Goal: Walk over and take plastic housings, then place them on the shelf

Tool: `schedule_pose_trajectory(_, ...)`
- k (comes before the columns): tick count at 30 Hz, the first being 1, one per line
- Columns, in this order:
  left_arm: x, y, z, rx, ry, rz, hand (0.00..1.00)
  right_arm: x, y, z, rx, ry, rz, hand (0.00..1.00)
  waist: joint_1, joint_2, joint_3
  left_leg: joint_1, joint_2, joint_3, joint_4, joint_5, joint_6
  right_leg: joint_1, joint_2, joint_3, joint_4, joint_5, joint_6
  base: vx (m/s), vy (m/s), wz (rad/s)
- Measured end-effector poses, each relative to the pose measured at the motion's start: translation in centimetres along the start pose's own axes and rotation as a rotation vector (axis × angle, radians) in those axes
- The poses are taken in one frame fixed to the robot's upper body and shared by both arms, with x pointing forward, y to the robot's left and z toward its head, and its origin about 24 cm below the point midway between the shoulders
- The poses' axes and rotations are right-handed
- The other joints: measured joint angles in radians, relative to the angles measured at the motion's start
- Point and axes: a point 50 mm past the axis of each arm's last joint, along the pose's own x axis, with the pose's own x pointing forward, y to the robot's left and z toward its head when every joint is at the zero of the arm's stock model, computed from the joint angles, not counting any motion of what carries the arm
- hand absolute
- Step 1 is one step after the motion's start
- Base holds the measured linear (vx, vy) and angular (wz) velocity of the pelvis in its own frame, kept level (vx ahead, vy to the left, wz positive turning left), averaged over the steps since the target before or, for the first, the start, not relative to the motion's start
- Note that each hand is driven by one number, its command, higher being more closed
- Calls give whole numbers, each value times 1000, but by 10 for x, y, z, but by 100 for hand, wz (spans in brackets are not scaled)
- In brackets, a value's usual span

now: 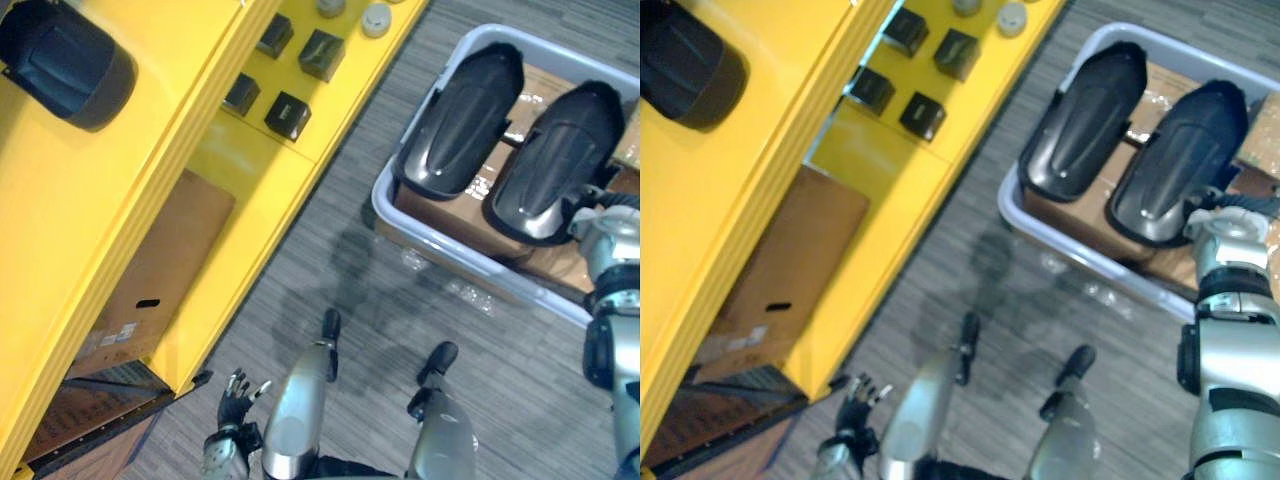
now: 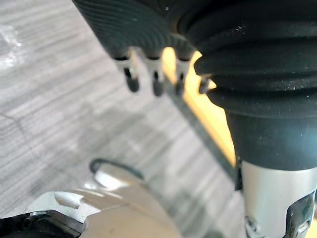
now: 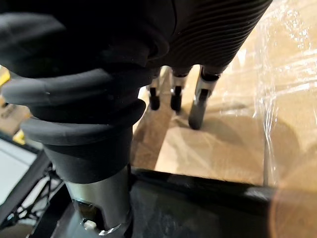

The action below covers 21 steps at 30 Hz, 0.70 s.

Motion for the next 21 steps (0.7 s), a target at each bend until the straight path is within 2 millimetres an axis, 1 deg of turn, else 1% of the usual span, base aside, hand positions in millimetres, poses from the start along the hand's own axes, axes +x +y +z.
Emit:
schedule_pose_trajectory(2,0,0,0,2,2,-2,0,3,-5,0,-32,15,11,100,1,0,0,0,-1,0,-1,1,0,-1,-2,0,2,-1,0,0,0,0)
schedule_pose_trajectory(6,-1,1,-3,6,11,2,0,10,-25,3,-101,39,16,100,6,3,-2,-3,-10,-5,-32,20,0,-21,-13,-8,22,-12,-5,-25,10,6)
schedule_pose_trajectory(7,-1,1,-3,7,13,3,0,11,-26,3,-108,40,17,100,6,4,-3,-4,-10,-6,-34,22,0,-22,-13,-9,22,-13,-5,-6,-1,13)
schedule_pose_trajectory(8,-1,1,-5,11,22,4,0,13,-32,1,-148,45,10,100,6,16,-10,-9,-12,-18,-37,26,-2,-21,-14,-23,25,-15,-6,0,-4,15)
schedule_pose_trajectory(9,-1,1,-6,13,24,3,0,14,-35,1,-164,45,5,100,7,20,-13,-9,-13,-21,-39,27,-2,-21,-15,-27,27,-17,-6,1,-4,22)
schedule_pose_trajectory(10,-2,-1,-7,22,29,-10,0,15,-40,2,-191,51,-14,100,13,29,-20,-9,-16,-27,-50,36,-3,-25,-18,-31,34,-23,-5,1,-3,13)
schedule_pose_trajectory(12,-2,-2,-7,29,30,-19,0,16,-47,3,-214,64,-38,100,23,36,-24,-10,-17,-27,-59,42,-4,-33,-20,-31,36,-23,-5,0,-1,4)
schedule_pose_trajectory(16,-2,-4,-7,29,29,-25,0,17,-51,-6,-246,113,-61,100,27,39,-26,-11,-19,-28,-62,44,-4,-33,-22,-32,36,-23,-5,0,0,0)
schedule_pose_trajectory(19,-2,-4,-6,10,28,-22,0,17,-54,-6,-260,101,-95,100,28,39,-26,-11,-22,-30,-60,44,-4,-30,-24,-36,38,-23,-5,-5,11,3)
schedule_pose_trajectory(21,-2,-4,-6,9,25,-23,0,18,-55,-4,-273,63,-130,100,26,38,-26,-11,-23,-34,-57,43,-3,-25,-25,-42,38,-23,-5,-16,14,6)
